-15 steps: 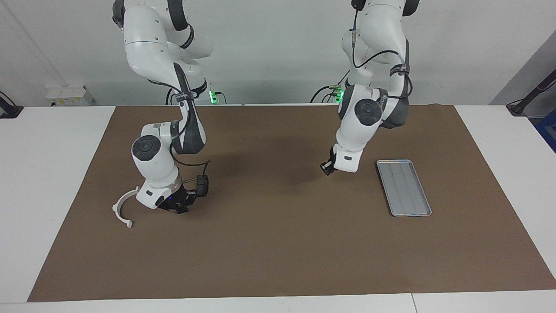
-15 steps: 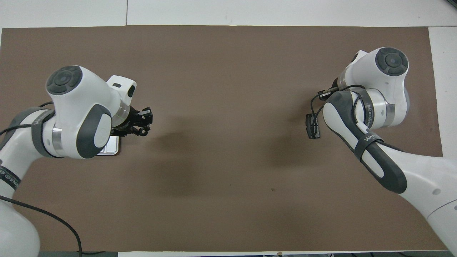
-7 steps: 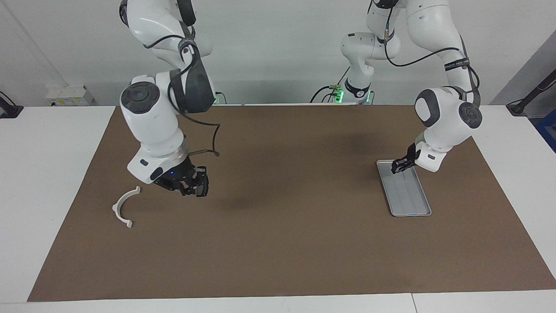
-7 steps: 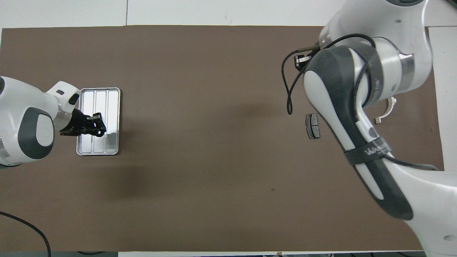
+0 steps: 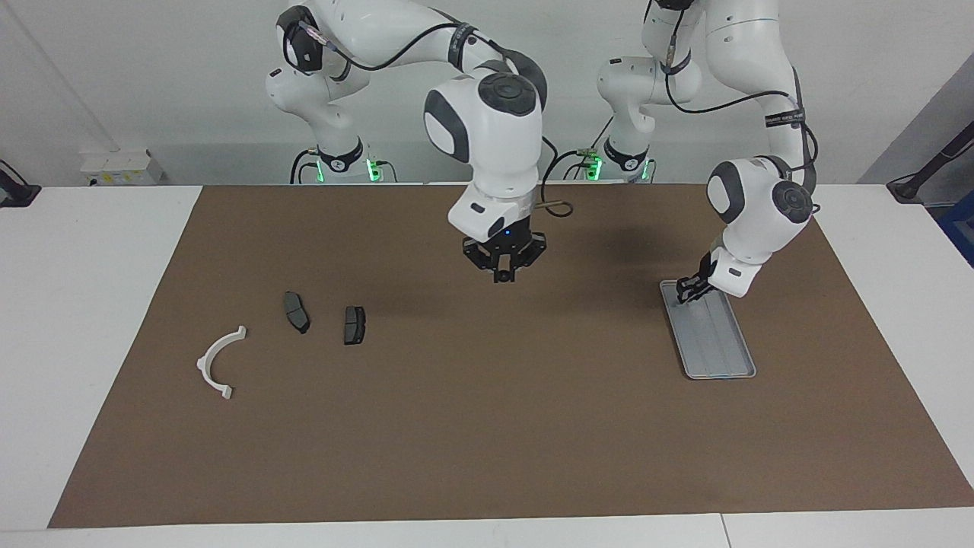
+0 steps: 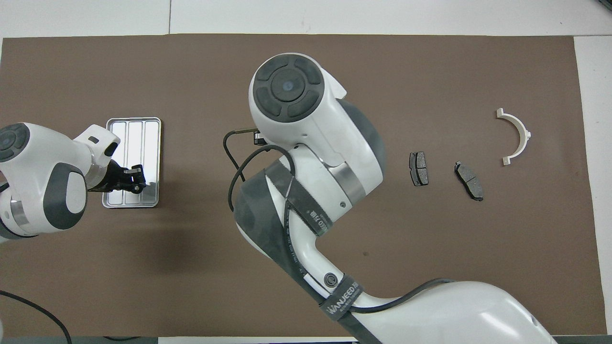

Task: Pick bearing gear from pile to tray
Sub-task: 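Grasp the second black ring with the right gripper and move it to center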

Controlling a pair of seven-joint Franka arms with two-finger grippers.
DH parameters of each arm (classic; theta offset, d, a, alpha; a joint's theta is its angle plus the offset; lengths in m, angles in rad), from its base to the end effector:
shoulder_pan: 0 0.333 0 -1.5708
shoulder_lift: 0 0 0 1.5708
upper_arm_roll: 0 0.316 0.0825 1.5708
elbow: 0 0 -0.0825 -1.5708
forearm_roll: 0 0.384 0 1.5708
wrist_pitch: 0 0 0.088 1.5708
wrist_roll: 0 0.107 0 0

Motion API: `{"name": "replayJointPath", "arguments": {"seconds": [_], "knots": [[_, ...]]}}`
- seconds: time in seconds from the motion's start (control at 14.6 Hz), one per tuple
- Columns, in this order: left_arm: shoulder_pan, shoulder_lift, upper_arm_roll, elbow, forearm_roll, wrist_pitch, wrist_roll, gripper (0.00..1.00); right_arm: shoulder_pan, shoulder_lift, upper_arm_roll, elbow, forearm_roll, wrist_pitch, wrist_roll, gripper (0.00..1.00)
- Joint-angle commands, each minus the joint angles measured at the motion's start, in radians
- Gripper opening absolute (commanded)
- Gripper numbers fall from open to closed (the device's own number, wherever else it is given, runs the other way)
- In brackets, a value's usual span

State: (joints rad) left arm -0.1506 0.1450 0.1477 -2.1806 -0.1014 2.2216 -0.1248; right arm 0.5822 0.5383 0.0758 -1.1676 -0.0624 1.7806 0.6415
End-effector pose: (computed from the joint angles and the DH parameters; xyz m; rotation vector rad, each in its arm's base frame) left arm 0.5401 -0.0053 0.3161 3.0743 0.2883 -0.1624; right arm 0.5813 0.4250 0.4927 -3.1118 -0.0234 -0.1159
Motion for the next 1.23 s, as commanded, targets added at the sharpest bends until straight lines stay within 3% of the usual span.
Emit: {"name": "replayJointPath", "arguments": {"seconds": [0.0,0.82,0.89,1.1,1.16], "knots": [[0.0,-0.039,0.003,-0.042,0.028,0.033,0.004,0.0,-0.007,0.008,-0.005,-0.131,-0.01,0.138,0.01,0.0],[0.002,-0.033,0.003,-0.094,0.028,0.128,0.004,0.0,0.001,0.028,-0.004,-0.483,-0.008,0.577,0.012,0.0],[0.002,-0.033,0.003,-0.096,0.028,0.133,0.004,0.06,-0.002,0.023,-0.004,-0.501,-0.008,0.591,0.012,0.0],[0.002,-0.035,0.003,-0.105,0.029,0.147,0.002,0.1,-0.001,0.025,-0.004,-0.511,-0.007,0.591,0.015,0.0],[0.0,-0.035,0.003,-0.11,0.029,0.148,0.001,0.14,-0.001,0.025,-0.004,-0.504,-0.001,0.579,0.015,0.1]]}}
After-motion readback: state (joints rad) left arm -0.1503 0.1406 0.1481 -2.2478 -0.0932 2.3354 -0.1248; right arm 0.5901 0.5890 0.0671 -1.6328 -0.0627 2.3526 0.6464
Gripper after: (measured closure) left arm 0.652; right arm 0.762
